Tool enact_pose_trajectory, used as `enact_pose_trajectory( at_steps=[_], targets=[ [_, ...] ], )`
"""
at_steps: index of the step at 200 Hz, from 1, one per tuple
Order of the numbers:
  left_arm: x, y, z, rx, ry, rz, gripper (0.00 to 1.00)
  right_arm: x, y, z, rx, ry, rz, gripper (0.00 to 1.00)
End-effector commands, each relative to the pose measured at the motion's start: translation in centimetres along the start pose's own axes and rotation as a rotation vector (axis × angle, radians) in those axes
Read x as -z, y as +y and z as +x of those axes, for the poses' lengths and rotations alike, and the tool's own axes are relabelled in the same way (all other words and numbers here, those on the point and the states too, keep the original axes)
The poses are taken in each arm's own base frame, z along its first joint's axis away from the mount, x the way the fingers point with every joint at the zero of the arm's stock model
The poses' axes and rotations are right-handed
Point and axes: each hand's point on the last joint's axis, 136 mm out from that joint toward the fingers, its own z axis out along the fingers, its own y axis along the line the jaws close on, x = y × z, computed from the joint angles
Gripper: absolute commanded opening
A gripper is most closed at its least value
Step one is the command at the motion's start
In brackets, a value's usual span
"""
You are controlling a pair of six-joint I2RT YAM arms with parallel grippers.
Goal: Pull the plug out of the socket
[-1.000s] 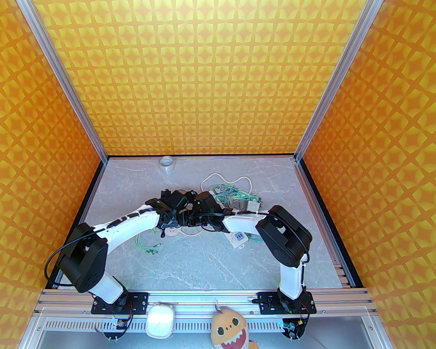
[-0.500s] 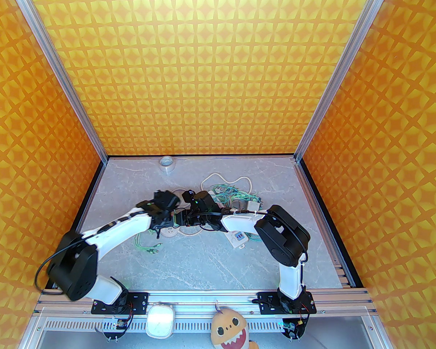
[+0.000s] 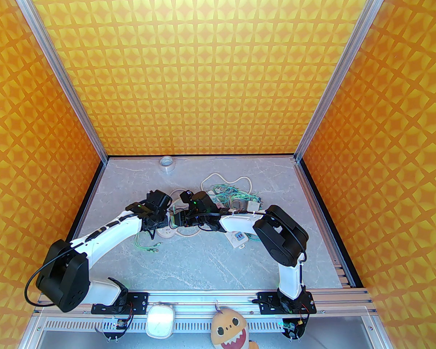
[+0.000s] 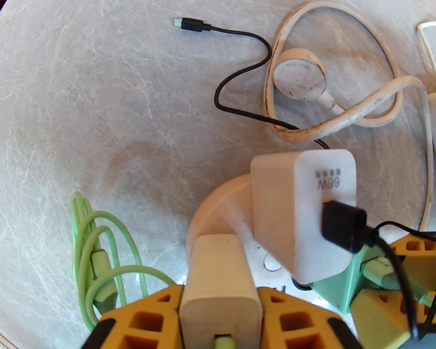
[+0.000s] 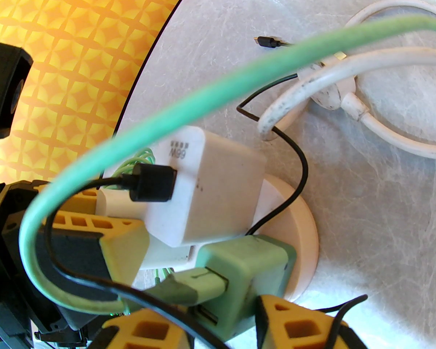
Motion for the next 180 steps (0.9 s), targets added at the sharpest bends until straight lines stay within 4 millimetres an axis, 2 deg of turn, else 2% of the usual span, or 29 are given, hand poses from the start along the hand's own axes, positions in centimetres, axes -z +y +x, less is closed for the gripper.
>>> enact_pose_trajectory(
  at_steps=[1, 20, 23, 45, 66, 100, 104, 141, 180],
  targets=[
    [0.6, -3.6, 0.1, -0.096, 0.005, 0.055, 0.28, -1.3, -5.6, 4.6, -0.060, 0.122, 0.188, 0.33],
    [0.2, -3.6, 0.2, -0.141, -0.003, -0.014, 0.28, -1.4, -5.6, 4.7, -0.059, 0.127, 0.191, 0.33],
    [0.4, -4.3, 0.5, -0.169, -0.007, -0.013, 0.28, -1.4, -5.6, 4.7, -0.058, 0.126, 0.191, 0.33],
    [0.0, -4.8, 1.0, -0.207, 0.005, -0.039, 0.28, -1.5, -5.6, 4.8, -0.057, 0.131, 0.193, 0.33],
    [0.2, -4.9, 0.7, -0.195, -0.009, -0.027, 0.28, -1.5, -5.6, 4.9, -0.056, 0.133, 0.195, 0.33],
    [1.6, -4.8, 0.0, -0.114, -0.030, 0.072, 0.28, -1.5, -5.7, 4.9, -0.058, 0.134, 0.200, 0.33],
    [1.6, -4.2, -0.5, -0.078, -0.030, 0.077, 0.28, -1.5, -5.7, 4.9, -0.057, 0.134, 0.201, 0.33],
    [2.7, -2.7, -1.3, 0.049, -0.032, 0.184, 0.28, -1.5, -5.9, 5.0, -0.062, 0.137, 0.209, 0.33],
    [3.1, -2.3, -1.6, 0.070, -0.030, 0.206, 0.27, -1.5, -5.7, 4.9, -0.057, 0.136, 0.207, 0.33]
  ],
)
